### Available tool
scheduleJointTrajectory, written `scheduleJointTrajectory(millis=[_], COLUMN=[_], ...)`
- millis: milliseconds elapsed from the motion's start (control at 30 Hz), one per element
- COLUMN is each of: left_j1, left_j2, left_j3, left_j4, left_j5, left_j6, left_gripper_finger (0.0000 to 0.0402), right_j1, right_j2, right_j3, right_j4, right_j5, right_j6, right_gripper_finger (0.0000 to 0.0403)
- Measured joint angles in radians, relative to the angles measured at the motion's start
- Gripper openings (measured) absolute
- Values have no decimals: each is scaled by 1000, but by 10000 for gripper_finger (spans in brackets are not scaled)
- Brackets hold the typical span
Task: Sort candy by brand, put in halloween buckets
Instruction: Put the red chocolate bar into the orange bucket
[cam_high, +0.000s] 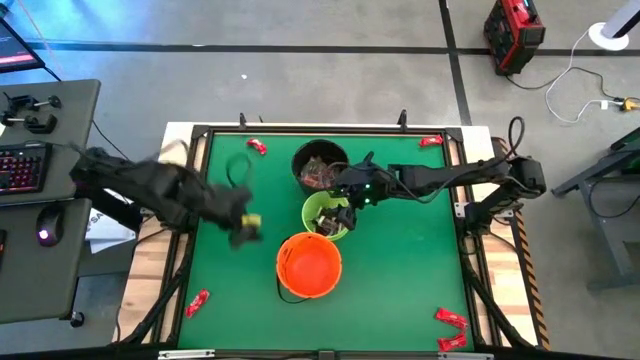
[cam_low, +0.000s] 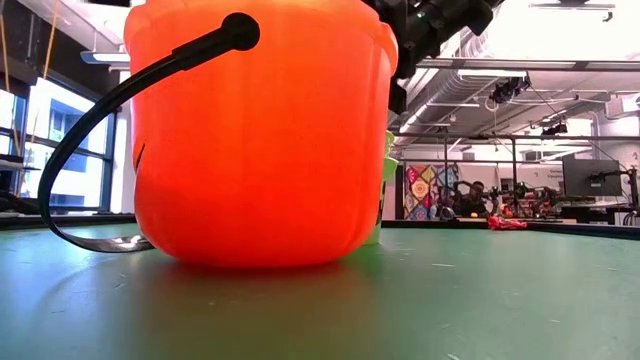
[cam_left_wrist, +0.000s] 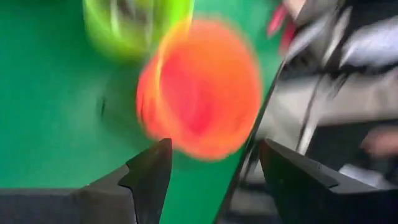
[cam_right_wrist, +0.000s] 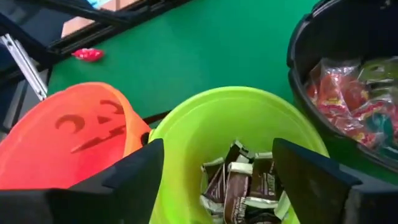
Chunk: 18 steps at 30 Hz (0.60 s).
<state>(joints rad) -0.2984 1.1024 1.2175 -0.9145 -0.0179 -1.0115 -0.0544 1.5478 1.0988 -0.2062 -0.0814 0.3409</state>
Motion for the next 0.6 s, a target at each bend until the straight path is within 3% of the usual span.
scheduleJointTrajectory(millis=[200,333,467,600], left_j1=[-251,-381,-468,-512], left_j2=[195,360,480,513], left_j3=[0,-1,-43,-165], left_j4=[-310,-412,-341,-168], left_j5=[134,268,428,558], left_j6=[-321,-476,-476,-453], left_gripper_finger=[231,231,231,231], right_j1=[0,3,3,2], right_j2=[-4,-4,-4,-4], right_j3=[0,0,0,0], right_j4=[7,6,6,6], right_j5=[3,3,3,3], right_j6=[47,70,85,80], right_gripper_finger=[300,300,300,300])
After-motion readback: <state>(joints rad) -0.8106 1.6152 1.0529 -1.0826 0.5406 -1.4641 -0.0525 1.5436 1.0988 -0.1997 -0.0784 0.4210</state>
